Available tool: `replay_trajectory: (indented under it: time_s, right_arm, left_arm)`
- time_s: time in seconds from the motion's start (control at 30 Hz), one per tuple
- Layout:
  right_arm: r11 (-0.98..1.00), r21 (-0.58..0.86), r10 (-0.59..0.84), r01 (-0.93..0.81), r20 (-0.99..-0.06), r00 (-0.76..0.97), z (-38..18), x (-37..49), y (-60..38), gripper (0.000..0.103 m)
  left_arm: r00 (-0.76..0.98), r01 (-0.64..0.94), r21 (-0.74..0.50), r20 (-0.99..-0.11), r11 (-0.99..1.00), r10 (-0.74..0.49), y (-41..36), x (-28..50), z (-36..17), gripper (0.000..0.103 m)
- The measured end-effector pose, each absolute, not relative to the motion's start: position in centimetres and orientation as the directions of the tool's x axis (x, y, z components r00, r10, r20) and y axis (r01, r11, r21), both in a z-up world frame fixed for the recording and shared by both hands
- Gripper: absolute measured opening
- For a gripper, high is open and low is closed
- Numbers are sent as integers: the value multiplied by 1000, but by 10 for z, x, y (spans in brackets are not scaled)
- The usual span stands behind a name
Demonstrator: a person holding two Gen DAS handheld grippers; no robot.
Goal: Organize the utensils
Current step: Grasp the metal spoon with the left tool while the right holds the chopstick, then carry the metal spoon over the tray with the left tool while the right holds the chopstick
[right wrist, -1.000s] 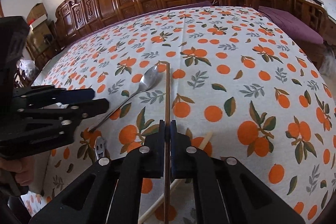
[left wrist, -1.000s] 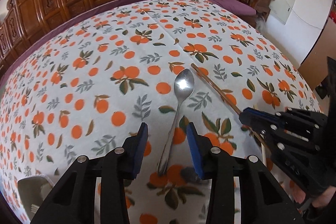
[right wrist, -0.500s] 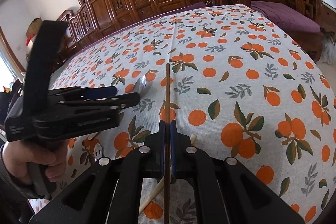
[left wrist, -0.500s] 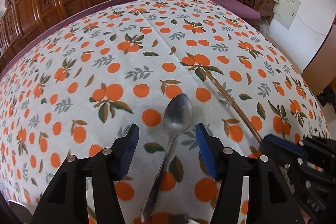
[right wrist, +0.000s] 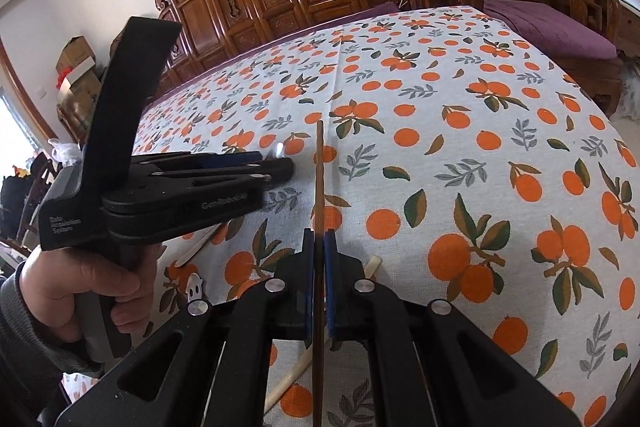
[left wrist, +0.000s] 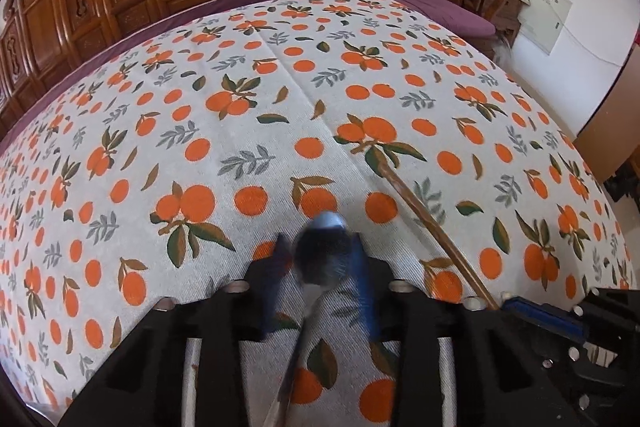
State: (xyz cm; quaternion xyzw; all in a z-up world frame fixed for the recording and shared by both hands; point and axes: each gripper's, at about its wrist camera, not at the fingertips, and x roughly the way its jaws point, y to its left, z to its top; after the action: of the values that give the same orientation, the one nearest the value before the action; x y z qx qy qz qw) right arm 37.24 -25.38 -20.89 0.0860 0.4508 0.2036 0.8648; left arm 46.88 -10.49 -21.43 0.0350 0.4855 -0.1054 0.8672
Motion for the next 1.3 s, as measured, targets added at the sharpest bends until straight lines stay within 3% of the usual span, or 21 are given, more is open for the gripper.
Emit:
replay_trajectory:
  time_s: [0.83,1.3]
  right_arm:
    - [880,253,452,-402,-706,546,-178,323,-199,6]
    - [839,240,505,-488,-677,536,-154,268,-158,6]
  left_arm:
    - [674,181,-33,-723,983,-148,-60,338,-91,26]
    - [715,69,-45,-694,997,-81,6,281,-65,26]
